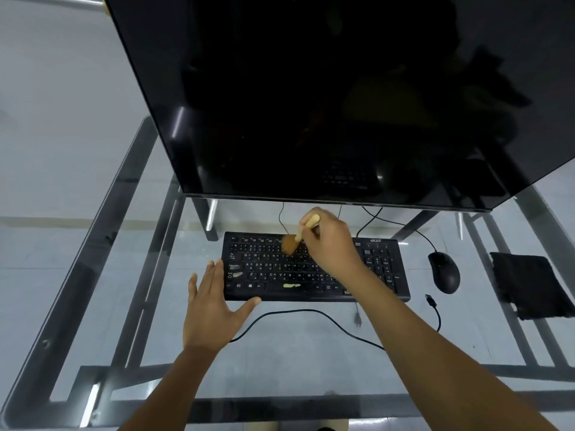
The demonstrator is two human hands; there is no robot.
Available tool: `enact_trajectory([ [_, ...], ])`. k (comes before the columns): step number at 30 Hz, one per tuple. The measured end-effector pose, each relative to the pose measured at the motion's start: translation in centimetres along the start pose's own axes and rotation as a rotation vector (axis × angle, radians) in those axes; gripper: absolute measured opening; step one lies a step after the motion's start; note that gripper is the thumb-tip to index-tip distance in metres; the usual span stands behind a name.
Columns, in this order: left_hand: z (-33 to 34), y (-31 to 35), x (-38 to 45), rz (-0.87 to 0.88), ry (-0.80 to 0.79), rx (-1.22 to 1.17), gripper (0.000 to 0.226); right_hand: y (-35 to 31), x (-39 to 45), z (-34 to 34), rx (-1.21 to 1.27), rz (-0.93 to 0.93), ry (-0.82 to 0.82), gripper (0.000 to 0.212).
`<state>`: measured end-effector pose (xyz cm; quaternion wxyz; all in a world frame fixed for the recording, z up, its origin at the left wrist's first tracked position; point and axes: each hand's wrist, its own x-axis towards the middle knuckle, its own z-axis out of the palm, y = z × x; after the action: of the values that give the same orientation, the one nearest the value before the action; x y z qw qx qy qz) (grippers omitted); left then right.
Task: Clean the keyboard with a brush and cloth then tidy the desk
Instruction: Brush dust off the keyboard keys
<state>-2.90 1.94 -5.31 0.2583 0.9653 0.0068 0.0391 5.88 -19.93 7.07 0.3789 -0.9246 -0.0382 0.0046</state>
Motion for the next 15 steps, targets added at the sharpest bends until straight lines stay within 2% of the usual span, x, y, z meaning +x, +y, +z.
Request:
enact_trajectory([
  [1,0.0,0.0,0.0,-0.002,-0.005,0.003,0.107,0.0,0.2,-0.3,0.009,-0.019,0.075,0.007],
  [2,0.1,0.0,0.1,-0.003,-0.006,0.008,0.107,-0.1,0.4,-0.6,0.023,-0.022,0.079,0.007],
  [5,0.3,-0.2,0.1,-0.007,-0.003,0.017,0.107,-0.7,0.4,-0.4,0.025,0.023,-0.164,0.005],
  [6,0.2,-0.1,0.1,-0.008,0.001,0.015,0.107,-0.8,0.3,-0.2,-0.052,-0.015,-0.167,0.007],
  [8,0.2,0.2,0.2,0.003,0.005,0.009,0.105,-1.0,0.4,0.1,-0.103,-0.071,-0.028,0.008],
  [10,0.1,0.3,0.3,0.013,0.014,-0.001,0.103,-1.8,0.8,0.1,0.063,-0.033,0.033,0.006],
  [12,0.0,0.4,0.3,0.022,0.014,-0.013,0.102,-2.8,1.1,0.5,0.222,0.077,-0.114,0.008],
  [14,-0.1,0.6,0.2,0.026,0.02,-0.035,0.1,-3.5,1.2,1.4,0.157,0.079,-0.259,0.01],
  [15,-0.1,0.6,0.2,0.028,0.024,-0.042,0.099,-3.6,1.2,1.9,0.088,0.04,-0.268,0.012],
])
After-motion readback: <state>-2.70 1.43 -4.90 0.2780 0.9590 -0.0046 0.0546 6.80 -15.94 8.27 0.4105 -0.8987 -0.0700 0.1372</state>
